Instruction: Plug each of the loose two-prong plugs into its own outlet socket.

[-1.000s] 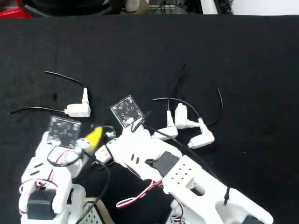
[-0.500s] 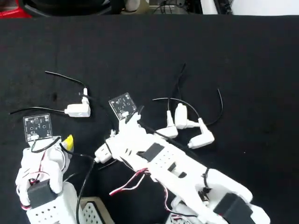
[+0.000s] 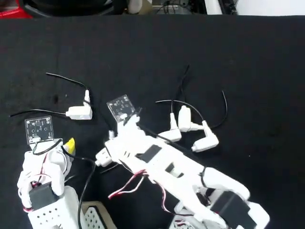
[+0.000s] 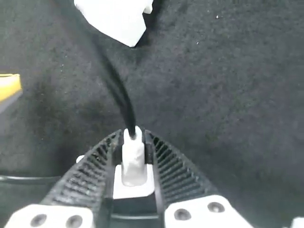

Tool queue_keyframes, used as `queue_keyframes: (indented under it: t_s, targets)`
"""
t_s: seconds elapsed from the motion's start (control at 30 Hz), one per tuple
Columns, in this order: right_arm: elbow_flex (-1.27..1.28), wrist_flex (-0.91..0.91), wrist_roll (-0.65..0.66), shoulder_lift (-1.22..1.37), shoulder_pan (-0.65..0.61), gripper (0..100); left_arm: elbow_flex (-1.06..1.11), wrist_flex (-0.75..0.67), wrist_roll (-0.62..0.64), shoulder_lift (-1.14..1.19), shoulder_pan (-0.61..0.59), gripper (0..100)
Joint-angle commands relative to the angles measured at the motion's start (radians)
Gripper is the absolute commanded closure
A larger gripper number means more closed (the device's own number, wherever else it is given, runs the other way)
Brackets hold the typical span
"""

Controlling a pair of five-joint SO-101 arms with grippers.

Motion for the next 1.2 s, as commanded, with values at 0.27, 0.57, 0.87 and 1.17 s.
queue_keyframes:
  t_s: [0.27,0.57,0.87,1.17]
  targets:
    - [-0.048,0.167,-0.002,0.062,-0.094,98.7,-0.007,-0.017,-0.011,-0.005,-0.021,71]
    - [-0.051,0.187,0.046,0.062,-0.12,98.5,-0.065,-0.049,-0.002,-0.005,0.079,71]
    - [-0.054,0.206,0.075,0.062,-0.143,98.5,0.036,-0.356,0.083,-0.003,0.42,71]
    - [-0.056,0.206,0.075,0.062,-0.149,98.2,-0.076,-0.078,-0.032,-0.003,0.437,71]
